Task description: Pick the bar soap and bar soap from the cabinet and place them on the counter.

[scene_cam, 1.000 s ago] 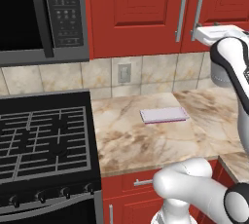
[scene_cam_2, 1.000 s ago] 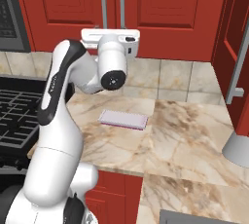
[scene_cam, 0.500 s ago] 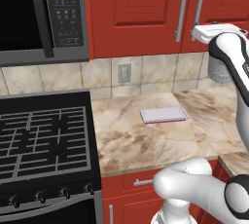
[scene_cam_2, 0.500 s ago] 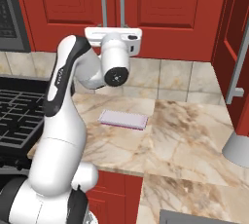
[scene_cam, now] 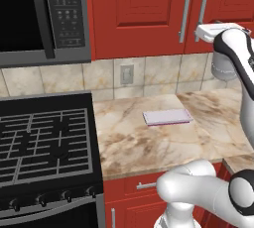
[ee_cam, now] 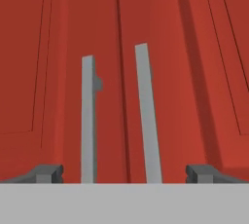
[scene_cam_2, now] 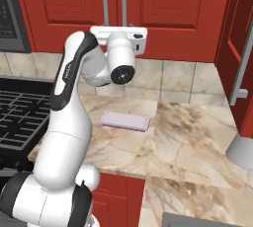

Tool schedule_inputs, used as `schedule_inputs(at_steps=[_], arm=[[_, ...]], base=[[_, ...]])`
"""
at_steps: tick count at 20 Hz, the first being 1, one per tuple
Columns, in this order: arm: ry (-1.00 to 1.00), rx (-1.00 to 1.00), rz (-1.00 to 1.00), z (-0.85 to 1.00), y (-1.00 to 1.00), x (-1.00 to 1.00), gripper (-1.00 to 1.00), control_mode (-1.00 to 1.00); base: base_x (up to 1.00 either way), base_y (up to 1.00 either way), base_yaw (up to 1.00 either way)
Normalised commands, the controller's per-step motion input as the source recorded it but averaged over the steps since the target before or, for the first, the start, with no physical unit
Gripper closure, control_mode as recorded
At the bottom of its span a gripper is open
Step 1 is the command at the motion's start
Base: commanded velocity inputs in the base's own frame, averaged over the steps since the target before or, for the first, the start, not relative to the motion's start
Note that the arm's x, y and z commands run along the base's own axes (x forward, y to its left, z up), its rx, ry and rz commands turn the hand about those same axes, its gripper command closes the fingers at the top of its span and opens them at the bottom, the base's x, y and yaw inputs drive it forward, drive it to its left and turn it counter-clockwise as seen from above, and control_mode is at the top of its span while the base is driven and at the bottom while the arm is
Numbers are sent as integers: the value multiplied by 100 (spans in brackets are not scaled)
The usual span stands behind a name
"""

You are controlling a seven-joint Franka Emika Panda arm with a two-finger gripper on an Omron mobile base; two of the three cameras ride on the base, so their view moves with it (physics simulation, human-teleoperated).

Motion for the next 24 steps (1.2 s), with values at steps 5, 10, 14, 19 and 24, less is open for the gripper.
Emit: schedule_inputs(at_steps=[5, 10, 14, 19, 24], arm=[[0, 0, 0, -2, 0, 22, -100, -100], [0, 0, 0, 0, 0, 16, -100, -100], [0, 0, 0, 0, 0, 16, -100, -100], [0, 0, 0, 0, 0, 18, -100, -100], [0, 0, 0, 0, -1, 16, -100, -100]], base=[[0, 0, 0], [0, 0, 0], [0, 0, 0], [0, 0, 0], [0, 0, 0]])
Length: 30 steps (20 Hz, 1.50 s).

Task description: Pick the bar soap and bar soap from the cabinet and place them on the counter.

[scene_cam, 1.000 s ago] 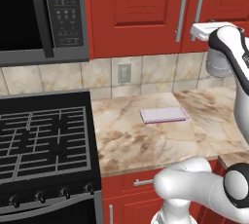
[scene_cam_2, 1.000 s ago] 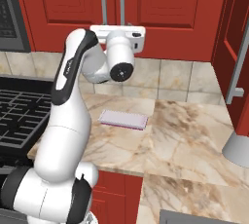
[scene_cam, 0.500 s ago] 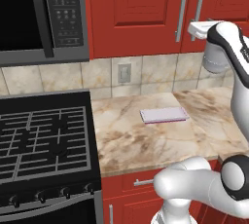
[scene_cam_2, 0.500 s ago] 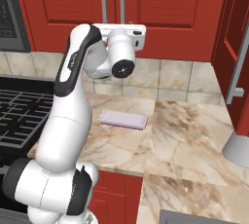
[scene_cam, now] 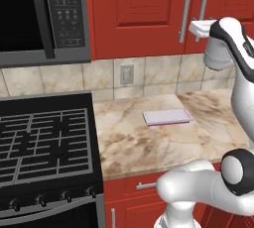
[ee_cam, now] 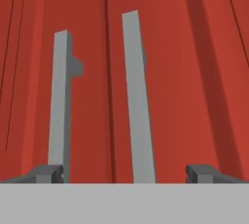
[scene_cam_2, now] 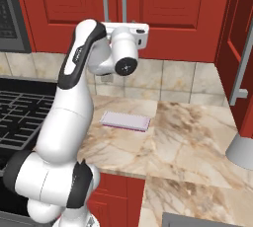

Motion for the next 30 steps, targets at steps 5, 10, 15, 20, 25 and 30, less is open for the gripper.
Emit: schedule_inputs(at_steps=[5, 10, 15, 20, 25, 30], arm=[[0, 0, 0, 0, -1, 17, -100, -100], [0, 0, 0, 0, -3, 17, -100, -100], [0, 0, 0, 0, -1, 18, -100, -100], [0, 0, 0, 0, -6, 17, -100, -100], [0, 0, 0, 0, -5, 18, -100, -100], [1, 0, 0, -6, 2, 37, 100, -100]], base=[[0, 0, 0], [0, 0, 0], [0, 0, 0], [0, 0, 0], [0, 0, 0], [0, 0, 0]])
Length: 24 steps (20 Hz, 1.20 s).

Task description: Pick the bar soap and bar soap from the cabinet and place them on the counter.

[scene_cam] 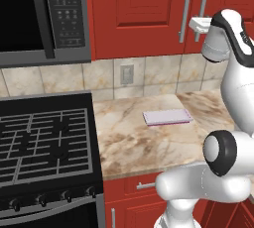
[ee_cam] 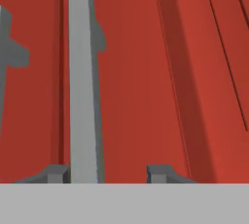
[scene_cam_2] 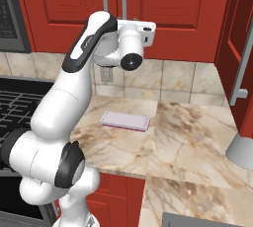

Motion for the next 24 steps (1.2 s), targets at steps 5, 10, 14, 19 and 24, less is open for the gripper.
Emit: schedule_inputs(at_steps=[5, 10, 14, 19, 24], arm=[[5, 0, 2, 0, 0, 31, 100, -100], [14, 0, 4, 0, 0, 29, 100, -100], [21, 0, 4, 0, 2, 35, 100, -100], [23, 0, 4, 0, 4, 35, 100, -100], [17, 0, 4, -2, 3, 28, 100, -100]], base=[[0, 0, 0], [0, 0, 0], [0, 0, 0], [0, 0, 0], [0, 0, 0]])
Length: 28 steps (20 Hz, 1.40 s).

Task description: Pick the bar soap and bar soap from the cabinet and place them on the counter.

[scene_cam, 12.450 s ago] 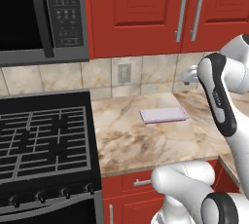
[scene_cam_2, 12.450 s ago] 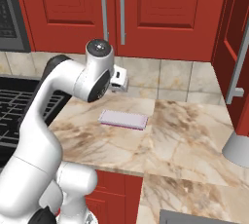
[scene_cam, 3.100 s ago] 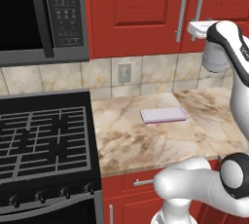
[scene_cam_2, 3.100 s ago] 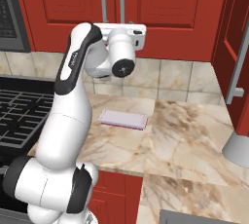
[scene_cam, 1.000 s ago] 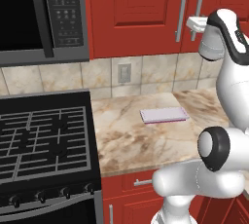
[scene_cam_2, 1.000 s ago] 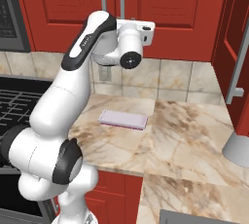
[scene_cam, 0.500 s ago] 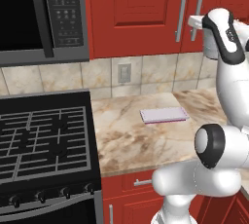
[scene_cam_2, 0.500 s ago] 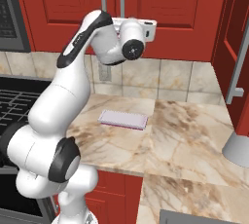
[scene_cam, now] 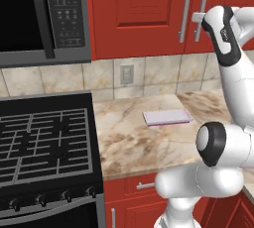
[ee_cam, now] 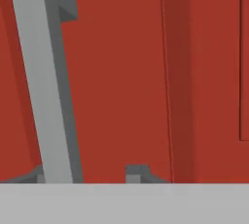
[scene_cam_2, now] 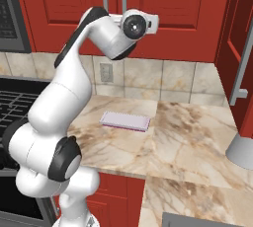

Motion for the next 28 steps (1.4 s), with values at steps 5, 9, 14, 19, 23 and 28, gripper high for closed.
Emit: schedule_inputs(at_steps=[5, 9, 14, 19, 23, 28], arm=[[13, 0, 4, -7, 0, 19, 100, -100], [7, 0, 4, -12, 0, 11, 100, -100], [0, 0, 4, -19, 0, 2, 100, -100], [0, 0, 3, -13, -15, 0, 100, -100], [0, 0, 2, -8, -38, -6, 100, -100], [0, 0, 2, -3, -62, -17, 100, -100]], base=[[0, 0, 0], [0, 0, 0], [0, 0, 0], [0, 0, 0], [0, 0, 0], [0, 0, 0]])
